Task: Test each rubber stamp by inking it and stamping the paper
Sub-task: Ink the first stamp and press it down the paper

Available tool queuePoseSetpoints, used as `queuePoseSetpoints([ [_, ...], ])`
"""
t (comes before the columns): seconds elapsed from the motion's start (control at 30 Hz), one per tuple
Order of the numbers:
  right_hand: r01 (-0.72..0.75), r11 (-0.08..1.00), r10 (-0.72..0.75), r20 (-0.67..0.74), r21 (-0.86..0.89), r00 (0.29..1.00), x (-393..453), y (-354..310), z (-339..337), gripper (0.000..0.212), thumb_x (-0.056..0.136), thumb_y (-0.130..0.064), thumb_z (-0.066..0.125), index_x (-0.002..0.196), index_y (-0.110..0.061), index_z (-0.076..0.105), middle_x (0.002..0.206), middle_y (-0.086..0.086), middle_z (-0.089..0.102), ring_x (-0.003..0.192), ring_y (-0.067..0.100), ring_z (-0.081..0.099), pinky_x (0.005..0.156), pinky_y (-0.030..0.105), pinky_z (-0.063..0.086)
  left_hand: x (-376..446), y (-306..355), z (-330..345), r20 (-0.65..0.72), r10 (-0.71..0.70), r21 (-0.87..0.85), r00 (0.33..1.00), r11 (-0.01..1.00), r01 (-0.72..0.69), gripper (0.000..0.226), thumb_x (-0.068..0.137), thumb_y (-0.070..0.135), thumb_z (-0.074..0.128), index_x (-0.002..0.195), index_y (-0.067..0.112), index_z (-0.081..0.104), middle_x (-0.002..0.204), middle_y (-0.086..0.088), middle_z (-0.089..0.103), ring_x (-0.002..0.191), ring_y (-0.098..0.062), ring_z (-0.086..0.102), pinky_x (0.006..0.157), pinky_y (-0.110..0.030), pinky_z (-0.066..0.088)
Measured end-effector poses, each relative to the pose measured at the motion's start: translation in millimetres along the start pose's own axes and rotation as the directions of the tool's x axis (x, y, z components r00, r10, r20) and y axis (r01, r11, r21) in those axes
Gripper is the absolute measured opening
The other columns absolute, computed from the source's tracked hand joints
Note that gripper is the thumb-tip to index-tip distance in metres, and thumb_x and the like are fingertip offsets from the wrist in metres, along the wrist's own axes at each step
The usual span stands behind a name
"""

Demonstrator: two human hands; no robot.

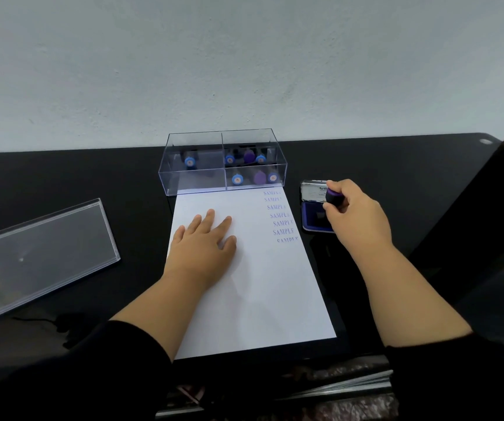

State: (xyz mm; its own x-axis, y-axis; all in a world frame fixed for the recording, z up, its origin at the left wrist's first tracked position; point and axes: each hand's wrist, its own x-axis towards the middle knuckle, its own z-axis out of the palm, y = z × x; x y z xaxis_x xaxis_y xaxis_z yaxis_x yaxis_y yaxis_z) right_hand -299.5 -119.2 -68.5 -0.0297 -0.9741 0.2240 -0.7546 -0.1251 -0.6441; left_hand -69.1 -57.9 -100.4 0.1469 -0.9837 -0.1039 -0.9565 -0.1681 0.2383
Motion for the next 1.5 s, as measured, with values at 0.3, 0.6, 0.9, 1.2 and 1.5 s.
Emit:
queuePoseSetpoints([
  [0.3, -0.025, 0.998, 0.025, -0.004, -0.06, 1.0, -30.8, 0.2, -9.0, 0.031, 0.092, -0.018, 0.054, 0.121, -0.028, 0.053, 0.098, 0.001, 0.063, 0.086, 0.02, 0.057, 0.064, 0.028, 0.042, -2.7, 1.8, -3.5, 0.021, 0.007, 0.001, 1.0, 1.0, -0.007, 0.05, 0.101, 0.04, 0.02, 0.15, 0.038, 0.012, 0.16, 0.006, -0.002, 0.147, -0.014, -0.003, 0.118, -0.036, -0.003],
  [0.6, -0.027, 0.999, 0.026, -0.045, -0.027, 0.999, -39.8, -0.1, -6.6, 0.033, 0.093, -0.018, 0.054, 0.124, -0.026, 0.053, 0.1, 0.002, 0.064, 0.082, 0.018, 0.054, 0.065, 0.029, 0.041, -23.8, 5.7, -1.9, 0.085, 0.019, 0.06, 0.996, 0.998, -0.024, 0.052, 0.102, 0.044, 0.016, 0.151, 0.037, 0.003, 0.16, 0.004, -0.01, 0.147, -0.019, -0.009, 0.117, -0.039, -0.005],
  [0.9, -0.018, 1.0, 0.018, -0.047, -0.01, 0.999, -39.9, -0.5, -6.9, 0.036, 0.094, -0.018, 0.052, 0.128, -0.028, 0.051, 0.103, 0.001, 0.062, 0.088, 0.019, 0.057, 0.066, 0.03, 0.042, -39.4, 3.2, 2.4, 0.049, 0.043, 0.018, 0.998, 0.999, -0.044, 0.051, 0.101, 0.047, 0.018, 0.15, 0.041, 0.007, 0.16, 0.008, -0.008, 0.147, -0.014, -0.009, 0.118, -0.035, -0.006],
  [1.2, 0.063, 0.976, -0.058, -0.028, 0.21, 0.998, -48.0, -20.2, 2.1, 0.035, 0.09, -0.02, 0.059, 0.122, -0.033, 0.056, 0.088, -0.011, 0.06, 0.08, 0.011, 0.06, 0.076, 0.029, 0.05, -38.3, 2.8, 2.6, 0.023, 0.04, -0.021, 0.999, 0.999, -0.04, 0.05, 0.1, 0.046, 0.021, 0.149, 0.042, 0.012, 0.16, 0.009, -0.004, 0.147, -0.012, -0.006, 0.117, -0.034, -0.006],
  [1.5, 0.198, 0.97, -0.205, 0.04, 0.143, 0.978, -53.8, -19.1, 22.2, 0.035, 0.089, -0.019, 0.061, 0.123, -0.028, 0.057, 0.083, -0.01, 0.056, 0.076, 0.011, 0.051, 0.073, 0.027, 0.046, -37.1, 2.2, 4.0, 0.013, 0.035, -0.031, 0.999, 0.999, -0.035, 0.05, 0.1, 0.046, 0.022, 0.149, 0.043, 0.013, 0.16, 0.01, -0.003, 0.147, -0.011, -0.005, 0.118, -0.033, -0.006],
])
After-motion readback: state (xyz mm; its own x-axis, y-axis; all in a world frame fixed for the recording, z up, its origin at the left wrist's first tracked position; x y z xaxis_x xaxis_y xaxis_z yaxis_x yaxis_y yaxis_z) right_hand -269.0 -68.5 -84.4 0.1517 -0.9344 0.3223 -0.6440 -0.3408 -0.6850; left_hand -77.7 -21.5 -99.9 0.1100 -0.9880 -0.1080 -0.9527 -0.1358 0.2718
